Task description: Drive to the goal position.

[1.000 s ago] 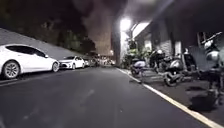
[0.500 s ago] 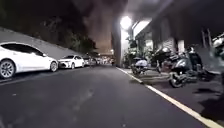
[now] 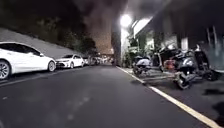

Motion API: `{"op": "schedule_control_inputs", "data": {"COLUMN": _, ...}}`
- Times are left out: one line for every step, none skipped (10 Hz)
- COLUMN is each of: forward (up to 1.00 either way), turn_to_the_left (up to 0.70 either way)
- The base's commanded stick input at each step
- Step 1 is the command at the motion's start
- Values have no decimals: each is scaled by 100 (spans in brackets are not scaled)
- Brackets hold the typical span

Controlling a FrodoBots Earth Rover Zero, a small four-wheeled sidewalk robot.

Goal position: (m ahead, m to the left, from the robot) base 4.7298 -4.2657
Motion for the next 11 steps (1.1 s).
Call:
{"op": "schedule_control_inputs", "data": {"forward": 45, "turn_to_the_left": 0}}
{"op": "schedule_control_inputs", "data": {"forward": 45, "turn_to_the_left": 0}}
{"op": "schedule_control_inputs", "data": {"forward": 45, "turn_to_the_left": 0}}
{"op": "schedule_control_inputs", "data": {"forward": 45, "turn_to_the_left": 0}}
{"op": "schedule_control_inputs", "data": {"forward": 45, "turn_to_the_left": 0}}
{"op": "schedule_control_inputs", "data": {"forward": 45, "turn_to_the_left": 0}}
{"op": "schedule_control_inputs", "data": {"forward": 45, "turn_to_the_left": 0}}
{"op": "schedule_control_inputs", "data": {"forward": 45, "turn_to_the_left": 0}}
{"op": "schedule_control_inputs", "data": {"forward": 45, "turn_to_the_left": 0}}
{"op": "schedule_control_inputs", "data": {"forward": 45, "turn_to_the_left": 0}}
{"op": "schedule_control_inputs", "data": {"forward": 45, "turn_to_the_left": 0}}
